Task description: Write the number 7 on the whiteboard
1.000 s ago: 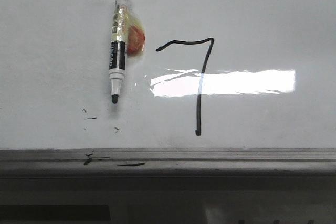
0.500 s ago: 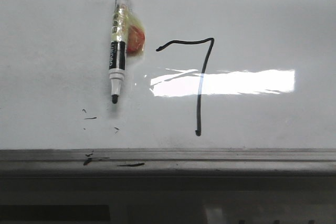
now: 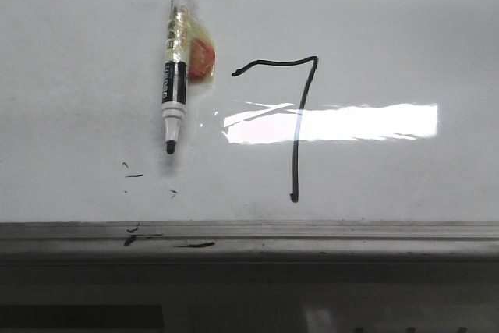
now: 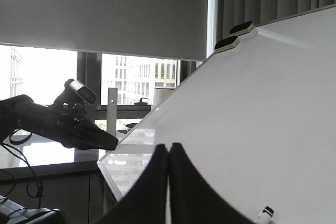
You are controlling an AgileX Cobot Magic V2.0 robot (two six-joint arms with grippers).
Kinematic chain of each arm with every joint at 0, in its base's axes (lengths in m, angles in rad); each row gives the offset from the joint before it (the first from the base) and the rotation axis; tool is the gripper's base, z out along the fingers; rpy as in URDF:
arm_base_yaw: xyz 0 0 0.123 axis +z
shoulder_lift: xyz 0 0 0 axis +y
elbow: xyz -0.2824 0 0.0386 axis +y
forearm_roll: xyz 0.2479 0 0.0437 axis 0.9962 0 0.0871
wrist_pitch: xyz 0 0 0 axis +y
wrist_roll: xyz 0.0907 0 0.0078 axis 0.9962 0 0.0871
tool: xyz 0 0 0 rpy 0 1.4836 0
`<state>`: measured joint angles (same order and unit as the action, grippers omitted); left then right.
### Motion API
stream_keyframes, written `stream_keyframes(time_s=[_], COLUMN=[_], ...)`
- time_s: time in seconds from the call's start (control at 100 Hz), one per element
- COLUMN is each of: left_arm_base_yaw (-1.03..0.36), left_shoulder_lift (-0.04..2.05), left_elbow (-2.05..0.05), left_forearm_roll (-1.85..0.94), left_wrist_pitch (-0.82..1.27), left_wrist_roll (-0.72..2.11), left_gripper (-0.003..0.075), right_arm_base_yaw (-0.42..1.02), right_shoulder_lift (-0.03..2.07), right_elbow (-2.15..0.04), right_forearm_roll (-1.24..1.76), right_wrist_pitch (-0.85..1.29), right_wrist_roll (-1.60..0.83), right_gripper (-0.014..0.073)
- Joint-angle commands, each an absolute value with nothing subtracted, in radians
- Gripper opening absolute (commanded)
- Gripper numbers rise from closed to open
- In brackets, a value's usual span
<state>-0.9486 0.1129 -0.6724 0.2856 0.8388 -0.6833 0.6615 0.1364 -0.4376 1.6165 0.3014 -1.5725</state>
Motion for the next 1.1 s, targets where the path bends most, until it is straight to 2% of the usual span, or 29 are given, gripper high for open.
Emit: stream_keyframes(time_s=[0.0,0.1,0.24,0.31,0.46,0.55,0.65,0.7,0.76,0.96,1.09], left_arm_base_yaw=[-0.952,-0.914,-0.822,-0.766,-0.631,-0.565,-0.505,-0.478,-0.452,-0.344,-0.26], left_shoulder_lift=[0.127,0.127,0.129,0.132,0.132,0.132,0.132,0.132,0.132,0.132,0.13], left_elbow=[-0.685,-0.665,-0.586,-0.513,-0.311,-0.213,-0.146,-0.113,-0.091,-0.017,0.023], left_forearm_roll=[0.291,0.355,0.357,0.399,0.567,0.516,0.273,0.051,-0.091,-0.028,-0.028], left_wrist_pitch=[0.762,0.721,0.559,0.399,-0.13,-0.319,-0.318,-0.308,-0.292,-0.283,-0.162], left_wrist_roll=[-0.679,-0.679,-0.679,-0.679,-0.679,-0.679,-0.618,-0.473,-0.349,-0.314,-0.314], left_gripper=[-0.002,-0.002,-0.002,-0.002,-0.002,-0.002,-0.002,-0.002,-0.002,-0.002,-0.002], right_arm_base_yaw=[0.659,0.659,0.659,0.659,0.659,0.659,0.659,0.659,0.659,0.659,0.659], right_shoulder_lift=[0.147,0.147,0.147,0.147,0.147,0.147,0.147,0.147,0.147,0.147,0.147], right_elbow=[-0.459,-0.459,-0.459,-0.459,-0.459,-0.459,-0.459,-0.459,-0.459,-0.459,-0.459], right_forearm_roll=[1.619,1.619,1.619,1.619,1.619,1.619,1.619,1.619,1.619,1.619,1.619], right_wrist_pitch=[0.295,0.295,0.295,0.295,0.295,0.295,0.295,0.295,0.295,0.295,0.295], right_wrist_roll=[-1.568,-1.568,-1.568,-1.568,-1.568,-1.568,-1.568,-1.568,-1.568,-1.568,-1.568], right_gripper=[-0.0064,-0.0064,-0.0064,-0.0064,-0.0064,-0.0064,-0.0064,-0.0064,-0.0064,-0.0064,-0.0064])
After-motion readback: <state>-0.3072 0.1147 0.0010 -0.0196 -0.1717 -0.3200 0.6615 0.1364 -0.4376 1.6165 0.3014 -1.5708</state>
